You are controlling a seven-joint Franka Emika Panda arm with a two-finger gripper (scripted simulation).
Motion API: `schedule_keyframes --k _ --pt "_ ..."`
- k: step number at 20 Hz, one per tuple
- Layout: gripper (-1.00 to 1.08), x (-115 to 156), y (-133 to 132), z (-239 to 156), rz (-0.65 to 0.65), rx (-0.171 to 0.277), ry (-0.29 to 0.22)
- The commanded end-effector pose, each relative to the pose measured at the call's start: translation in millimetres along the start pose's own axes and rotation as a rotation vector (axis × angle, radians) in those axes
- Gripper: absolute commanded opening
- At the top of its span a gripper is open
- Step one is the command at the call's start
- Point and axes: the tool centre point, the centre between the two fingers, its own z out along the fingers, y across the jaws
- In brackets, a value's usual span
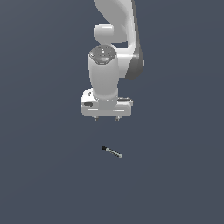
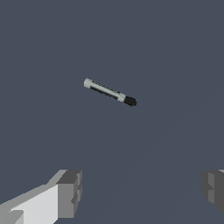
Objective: Pick up the object and move it to a goal position.
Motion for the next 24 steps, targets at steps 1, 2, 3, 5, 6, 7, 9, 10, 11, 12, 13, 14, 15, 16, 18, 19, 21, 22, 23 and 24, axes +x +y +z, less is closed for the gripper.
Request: schedule_keyframes --k 1,2,3,5,6,7,9,10,11,12,13,14,15,16,18,19,21,22,23,24 --pt "1.00 0 0 0 0.000 0.000 0.000" --pt "1.00 0 0 0 -0.002 -0.001 0.000" --pt "1.00 -1 -1 0 -0.006 -0.002 -0.002" --pt "1.00 -2 -4 1 -0.025 -0.008 -0.007" --pt "1.00 -3 -6 2 -0.039 -0.012 -0.010" --pt "1.00 -5 -9 3 -0.051 -0.016 -0.014" --pt "1.00 -6 -11 3 -0.067 -0.021 -0.019" --pt "1.00 -7 -12 3 -0.070 -0.023 -0.020" --pt "1.00 -7 -12 3 -0.070 -0.023 -0.020" --pt "1.00 -7 -12 3 -0.069 -0.022 -0.020" --pt "1.00 -7 -12 3 -0.068 -0.022 -0.019" --pt "1.00 -6 -12 3 -0.070 -0.022 -0.019" --pt "1.00 -6 -12 4 -0.073 -0.022 -0.019" --pt "1.00 -5 -12 4 -0.079 -0.022 -0.019" --pt "1.00 -4 -12 6 -0.094 -0.023 -0.020" --pt "1.00 -3 -12 6 -0.103 -0.023 -0.020" --pt "1.00 -1 -13 9 -0.127 -0.024 -0.020" --pt "1.00 1 -13 10 -0.140 -0.025 -0.020" --pt "1.00 2 -13 11 -0.155 -0.025 -0.020" --pt "1.00 4 -13 13 -0.172 -0.026 -0.021"
